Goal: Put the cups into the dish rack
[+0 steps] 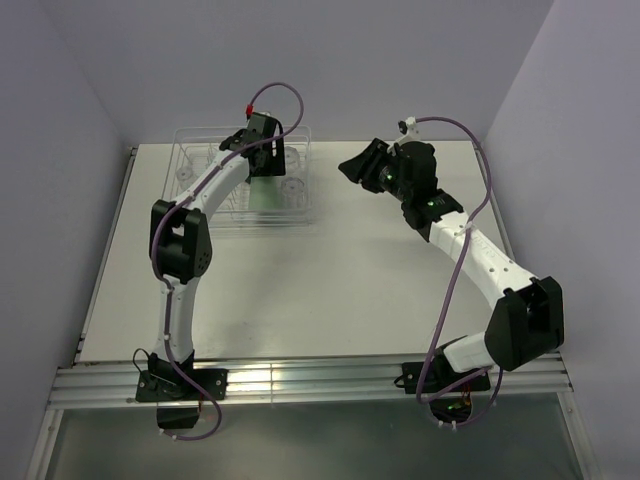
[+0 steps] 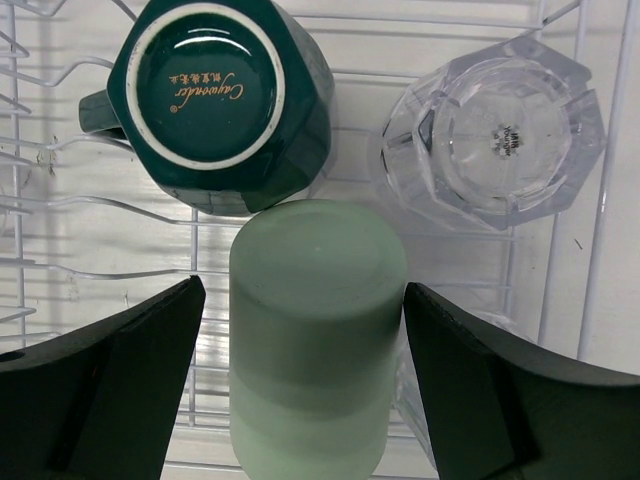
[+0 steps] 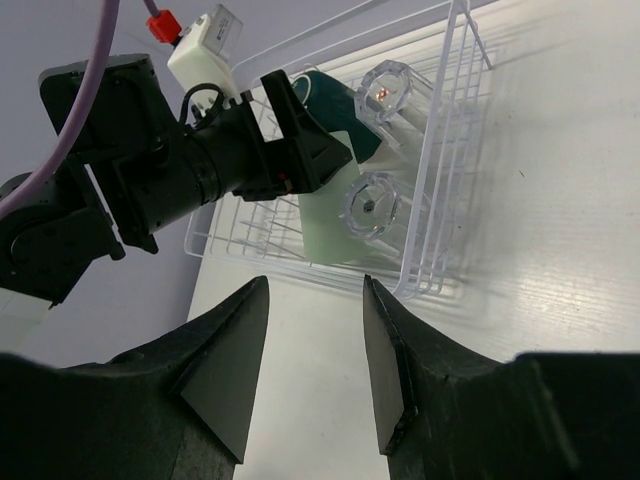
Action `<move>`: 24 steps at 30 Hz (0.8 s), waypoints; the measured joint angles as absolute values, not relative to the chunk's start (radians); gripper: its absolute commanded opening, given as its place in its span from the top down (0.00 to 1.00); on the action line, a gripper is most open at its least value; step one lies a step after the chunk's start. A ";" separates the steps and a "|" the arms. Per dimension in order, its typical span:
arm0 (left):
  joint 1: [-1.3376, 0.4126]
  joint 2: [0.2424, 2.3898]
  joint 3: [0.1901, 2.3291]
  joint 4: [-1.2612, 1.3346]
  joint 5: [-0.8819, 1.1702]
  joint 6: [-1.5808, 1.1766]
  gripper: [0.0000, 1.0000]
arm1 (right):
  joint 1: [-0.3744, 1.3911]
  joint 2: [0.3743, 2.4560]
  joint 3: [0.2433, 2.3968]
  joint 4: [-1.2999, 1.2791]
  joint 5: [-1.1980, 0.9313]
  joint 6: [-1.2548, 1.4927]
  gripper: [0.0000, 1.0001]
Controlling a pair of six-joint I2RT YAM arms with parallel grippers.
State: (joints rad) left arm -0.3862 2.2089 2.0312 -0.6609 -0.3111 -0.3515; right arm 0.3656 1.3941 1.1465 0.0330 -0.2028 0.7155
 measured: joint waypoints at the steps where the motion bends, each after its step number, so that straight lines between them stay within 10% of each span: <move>1: -0.385 2.212 2.031 -0.662 -0.311 -0.351 0.13 | 0.366 1.396 1.147 0.032 -0.203 0.715 0.50; 11: -0.377 2.226 2.031 -0.650 -0.287 -0.330 0.23 | 0.366 1.397 1.147 0.029 -0.203 0.715 0.50; 18: -0.377 2.226 2.029 -0.633 -0.284 -0.319 0.76 | 0.366 1.398 1.147 0.029 -0.203 0.715 0.50; 24: -0.376 2.225 2.023 -0.630 -0.281 -0.324 0.99 | 0.366 1.398 1.147 0.030 -0.203 0.712 0.50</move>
State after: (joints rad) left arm -0.3763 2.2246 2.0228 -0.6296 -0.2813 -0.3237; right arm 0.3656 1.3975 1.1465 0.0296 -0.2028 0.7116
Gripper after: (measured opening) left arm 0.698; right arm 0.500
